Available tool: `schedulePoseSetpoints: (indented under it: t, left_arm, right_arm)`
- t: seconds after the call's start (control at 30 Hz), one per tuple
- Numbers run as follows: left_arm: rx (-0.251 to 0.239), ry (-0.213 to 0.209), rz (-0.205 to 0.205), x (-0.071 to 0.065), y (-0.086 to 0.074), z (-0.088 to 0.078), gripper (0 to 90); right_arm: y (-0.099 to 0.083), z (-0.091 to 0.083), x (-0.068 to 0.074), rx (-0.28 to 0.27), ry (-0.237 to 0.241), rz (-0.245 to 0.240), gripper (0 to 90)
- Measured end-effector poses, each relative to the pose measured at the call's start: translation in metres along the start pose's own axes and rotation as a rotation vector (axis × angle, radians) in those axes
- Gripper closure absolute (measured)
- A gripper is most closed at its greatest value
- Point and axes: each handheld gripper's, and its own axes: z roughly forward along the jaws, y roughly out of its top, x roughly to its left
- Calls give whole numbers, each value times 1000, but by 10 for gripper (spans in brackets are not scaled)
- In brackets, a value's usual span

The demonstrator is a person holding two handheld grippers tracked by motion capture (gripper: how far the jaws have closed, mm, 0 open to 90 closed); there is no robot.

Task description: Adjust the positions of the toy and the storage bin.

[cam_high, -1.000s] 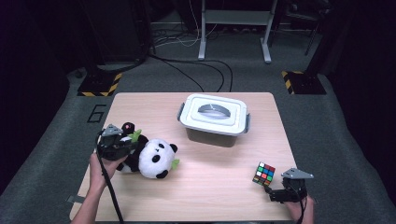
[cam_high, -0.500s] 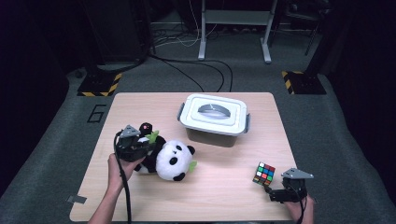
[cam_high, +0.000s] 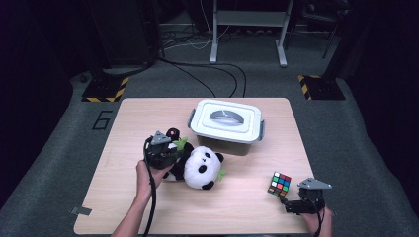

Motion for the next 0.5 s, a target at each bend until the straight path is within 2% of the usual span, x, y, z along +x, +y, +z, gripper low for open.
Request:
schedulePoseSetpoints:
  t: [0.07, 0.13, 0.2, 0.23, 0.3, 0.33, 0.37, 0.47, 0.5]
  left_arm:
    - [-8, 20, 8, -2, -2, 5, 753]
    - [-1, 20, 23, -3, -1, 5, 723]
    - [5, 11, 34, -5, 0, 5, 642]
    - [8, 9, 43, -5, 1, 4, 642]
    - [3, 15, 46, -9, 3, 2, 527]
    - [3, 14, 49, -10, 4, 0, 395]
    - [0, 16, 53, -12, 4, -5, 337]
    - [-4, 17, 52, -13, 3, -12, 206]
    - [-3, 19, 52, -13, 1, -15, 206]
  right_arm:
    - [0, 0, 0, 0, 0, 0, 4]
    - [0, 0, 0, 0, -1, 0, 4]
    - [0, 0, 0, 0, -1, 0, 4]
    - [0, 0, 0, 0, -1, 0, 4]
    - [0, 0, 0, 0, 0, 0, 4]
    - [0, 0, 0, 0, 0, 0, 4]
    - [0, 0, 0, 0, -1, 1, 4]
    - [0, 0, 0, 0, -1, 0, 4]
    - [0, 0, 0, 0, -1, 0, 4]
